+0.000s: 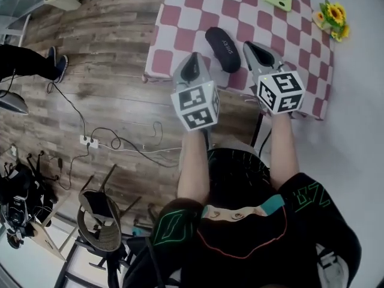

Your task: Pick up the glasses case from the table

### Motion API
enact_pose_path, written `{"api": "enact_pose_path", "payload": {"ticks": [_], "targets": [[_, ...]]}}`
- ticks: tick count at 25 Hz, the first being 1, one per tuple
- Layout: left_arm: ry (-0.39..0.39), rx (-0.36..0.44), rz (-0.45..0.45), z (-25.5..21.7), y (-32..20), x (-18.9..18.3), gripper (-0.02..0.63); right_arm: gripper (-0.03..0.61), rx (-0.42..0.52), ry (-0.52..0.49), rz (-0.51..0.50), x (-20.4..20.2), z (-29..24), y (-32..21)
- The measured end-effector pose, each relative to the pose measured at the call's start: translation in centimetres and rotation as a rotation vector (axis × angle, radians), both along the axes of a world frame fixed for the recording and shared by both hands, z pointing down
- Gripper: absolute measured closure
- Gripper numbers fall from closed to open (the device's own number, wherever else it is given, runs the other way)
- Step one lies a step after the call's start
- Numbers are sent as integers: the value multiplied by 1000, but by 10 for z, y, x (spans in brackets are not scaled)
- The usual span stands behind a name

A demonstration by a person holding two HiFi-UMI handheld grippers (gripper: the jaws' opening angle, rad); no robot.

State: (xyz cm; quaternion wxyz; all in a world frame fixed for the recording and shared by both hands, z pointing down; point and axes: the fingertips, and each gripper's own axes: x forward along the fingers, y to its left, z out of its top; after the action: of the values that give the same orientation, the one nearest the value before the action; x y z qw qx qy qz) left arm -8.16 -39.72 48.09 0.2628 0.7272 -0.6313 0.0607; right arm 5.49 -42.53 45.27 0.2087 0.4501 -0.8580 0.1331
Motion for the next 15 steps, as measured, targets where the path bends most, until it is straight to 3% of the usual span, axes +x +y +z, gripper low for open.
{"api": "enact_pose_path", "payload": {"ticks": [5, 8, 11, 15], "targets": [[11, -20, 9, 17, -8, -3, 604, 574, -53, 94, -69, -14, 25, -5], [19, -31, 9, 19, -18, -9, 604, 460, -137, 111, -107, -20, 40, -10], [21, -47, -10, 26, -24, -18, 604, 432, -214, 135, -145, -28, 57, -13], [11, -65, -26, 38, -29, -22, 604, 346, -312, 154, -180, -30, 81, -19]]}}
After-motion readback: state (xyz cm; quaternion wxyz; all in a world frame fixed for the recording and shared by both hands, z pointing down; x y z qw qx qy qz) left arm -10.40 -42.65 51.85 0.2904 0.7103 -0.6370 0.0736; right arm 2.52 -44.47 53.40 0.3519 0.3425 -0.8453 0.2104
